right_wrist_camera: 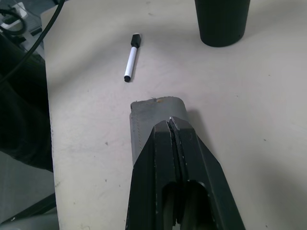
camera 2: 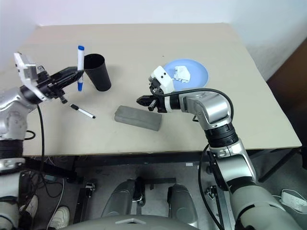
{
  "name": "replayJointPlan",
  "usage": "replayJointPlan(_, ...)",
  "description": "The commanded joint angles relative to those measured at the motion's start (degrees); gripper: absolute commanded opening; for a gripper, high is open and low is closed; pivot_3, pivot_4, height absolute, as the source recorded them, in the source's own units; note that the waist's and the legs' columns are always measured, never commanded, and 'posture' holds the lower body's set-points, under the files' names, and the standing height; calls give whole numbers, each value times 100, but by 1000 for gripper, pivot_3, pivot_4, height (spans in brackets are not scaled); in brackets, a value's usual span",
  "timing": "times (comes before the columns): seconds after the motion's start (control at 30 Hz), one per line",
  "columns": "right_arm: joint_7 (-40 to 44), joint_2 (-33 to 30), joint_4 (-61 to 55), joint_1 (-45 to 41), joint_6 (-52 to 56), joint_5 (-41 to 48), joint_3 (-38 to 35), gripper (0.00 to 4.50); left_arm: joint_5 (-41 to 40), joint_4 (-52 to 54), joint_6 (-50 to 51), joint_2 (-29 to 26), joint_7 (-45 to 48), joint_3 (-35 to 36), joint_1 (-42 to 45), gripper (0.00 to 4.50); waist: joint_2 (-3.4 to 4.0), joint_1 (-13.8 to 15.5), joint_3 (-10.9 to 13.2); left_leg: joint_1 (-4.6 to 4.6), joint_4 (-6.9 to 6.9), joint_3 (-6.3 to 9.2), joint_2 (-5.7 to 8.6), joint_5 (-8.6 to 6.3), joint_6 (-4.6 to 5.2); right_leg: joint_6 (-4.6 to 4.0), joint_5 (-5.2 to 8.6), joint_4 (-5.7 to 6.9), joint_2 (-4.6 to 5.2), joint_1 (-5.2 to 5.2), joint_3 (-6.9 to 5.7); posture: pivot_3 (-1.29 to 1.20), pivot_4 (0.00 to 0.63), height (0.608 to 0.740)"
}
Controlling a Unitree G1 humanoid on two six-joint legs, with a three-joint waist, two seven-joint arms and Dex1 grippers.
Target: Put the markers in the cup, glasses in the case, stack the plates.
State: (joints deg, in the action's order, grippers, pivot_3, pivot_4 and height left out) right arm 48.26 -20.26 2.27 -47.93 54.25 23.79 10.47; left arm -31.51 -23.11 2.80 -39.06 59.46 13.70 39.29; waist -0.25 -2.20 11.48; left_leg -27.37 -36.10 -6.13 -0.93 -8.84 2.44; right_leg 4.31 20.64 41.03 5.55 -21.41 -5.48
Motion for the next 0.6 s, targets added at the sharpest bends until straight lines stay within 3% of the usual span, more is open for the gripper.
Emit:
replayJointPlan(0.03,-38,57,-31,-124,-154,25,-78,0,380,-554,-760,201,-410,139,663,282,0,10,0,0,0,-1,0,1,1,0,0,0,0,0,0,0,150,707)
replayJointPlan(0.37,-294,124,160,-155,-281,-134,-92,0,1524,-3255,-2781,727,-1445,5,2417,282,-3,5,1,-12,6,-14,1,19,25,3,-1,1,-2,3,1,0,150,707)
replayJointPlan(0.6,-393,53,50,-57,-251,-146,-131,0,1717,-4207,-2882,813,-2151,141,2762,282,-10,-13,5,-12,8,-14,0,18,28,3,-1,1,-2,-1,1,0,150,707)
